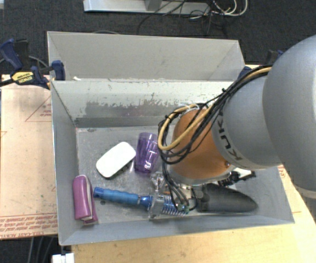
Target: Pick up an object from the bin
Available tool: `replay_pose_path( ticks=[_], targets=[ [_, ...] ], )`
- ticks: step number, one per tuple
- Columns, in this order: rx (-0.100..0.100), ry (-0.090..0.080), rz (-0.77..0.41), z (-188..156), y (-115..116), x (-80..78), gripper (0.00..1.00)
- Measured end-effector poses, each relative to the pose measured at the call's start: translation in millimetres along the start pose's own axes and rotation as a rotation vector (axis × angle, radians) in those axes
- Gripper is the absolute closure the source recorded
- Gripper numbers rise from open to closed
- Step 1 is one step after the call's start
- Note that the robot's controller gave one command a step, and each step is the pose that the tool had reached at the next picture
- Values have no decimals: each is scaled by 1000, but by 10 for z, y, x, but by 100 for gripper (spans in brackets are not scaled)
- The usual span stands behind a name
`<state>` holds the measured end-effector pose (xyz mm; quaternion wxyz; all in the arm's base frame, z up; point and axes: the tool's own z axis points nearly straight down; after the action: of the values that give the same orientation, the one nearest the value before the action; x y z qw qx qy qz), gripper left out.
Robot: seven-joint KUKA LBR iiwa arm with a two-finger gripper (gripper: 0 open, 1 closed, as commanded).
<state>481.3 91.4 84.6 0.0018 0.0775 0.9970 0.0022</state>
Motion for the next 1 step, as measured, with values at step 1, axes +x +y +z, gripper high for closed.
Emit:
replay_pose_path(
  ticks=[1],
  targets=[
    [0, 0, 1, 1, -2, -1, 100]
  ],
)
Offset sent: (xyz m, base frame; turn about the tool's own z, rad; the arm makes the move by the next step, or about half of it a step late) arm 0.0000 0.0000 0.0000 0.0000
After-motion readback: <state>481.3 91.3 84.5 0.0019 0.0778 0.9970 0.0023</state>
